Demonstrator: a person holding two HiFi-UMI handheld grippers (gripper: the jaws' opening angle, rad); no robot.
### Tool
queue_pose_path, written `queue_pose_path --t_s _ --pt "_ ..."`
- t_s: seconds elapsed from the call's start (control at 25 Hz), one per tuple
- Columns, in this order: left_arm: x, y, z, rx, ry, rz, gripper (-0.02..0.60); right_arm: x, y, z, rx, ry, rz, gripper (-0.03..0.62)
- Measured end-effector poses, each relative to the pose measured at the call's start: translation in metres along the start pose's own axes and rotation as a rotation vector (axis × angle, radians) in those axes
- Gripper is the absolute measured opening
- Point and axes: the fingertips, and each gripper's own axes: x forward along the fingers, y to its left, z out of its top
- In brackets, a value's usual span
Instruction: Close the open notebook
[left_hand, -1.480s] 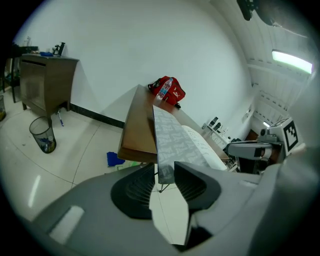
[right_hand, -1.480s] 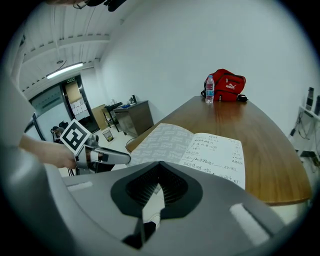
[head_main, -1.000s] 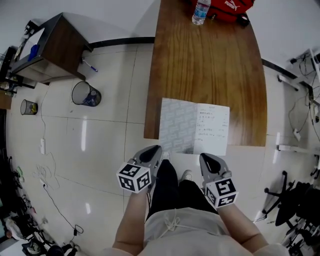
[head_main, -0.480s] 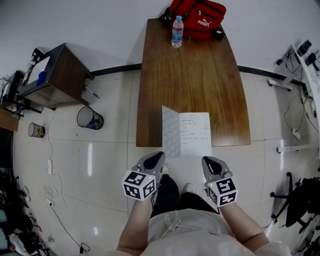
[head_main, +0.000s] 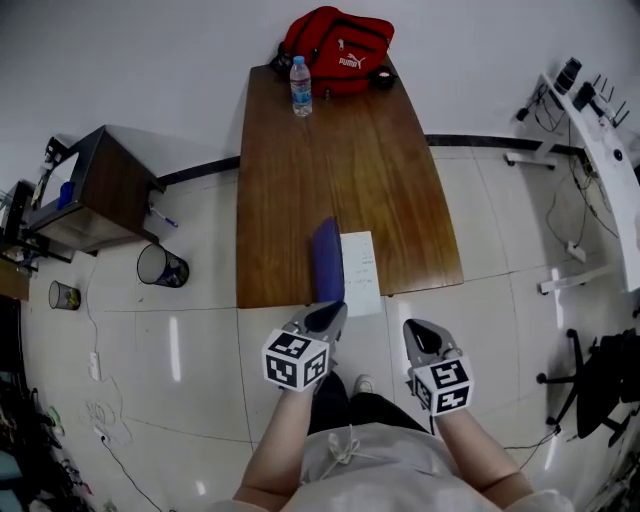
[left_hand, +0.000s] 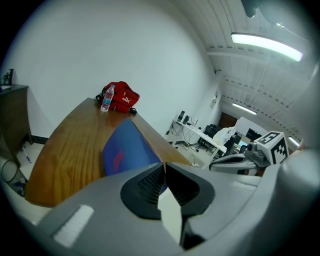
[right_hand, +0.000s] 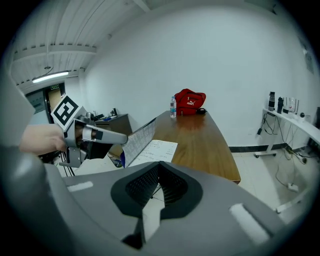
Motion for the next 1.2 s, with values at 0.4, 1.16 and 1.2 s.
queue_pose_path --t_s 0.4,1.16,1.2 --pt "0.084 -0.020 -0.053 0.068 0.112 0.008 0.023 -0.018 -0.022 -0.013 0.055 -0.033 -0.028 0.008" --pt "0.073 -0.034 -0.014 0.106 -0.046 -0.014 0.095 -0.019 -0.056 -0.006 0.102 -0.089 -0.087 0.008" --pt "0.059 -0.035 0.001 0.127 -0.098 0.005 0.088 -0.021 -0.054 0.001 0.091 -0.103 -0.080 0.008"
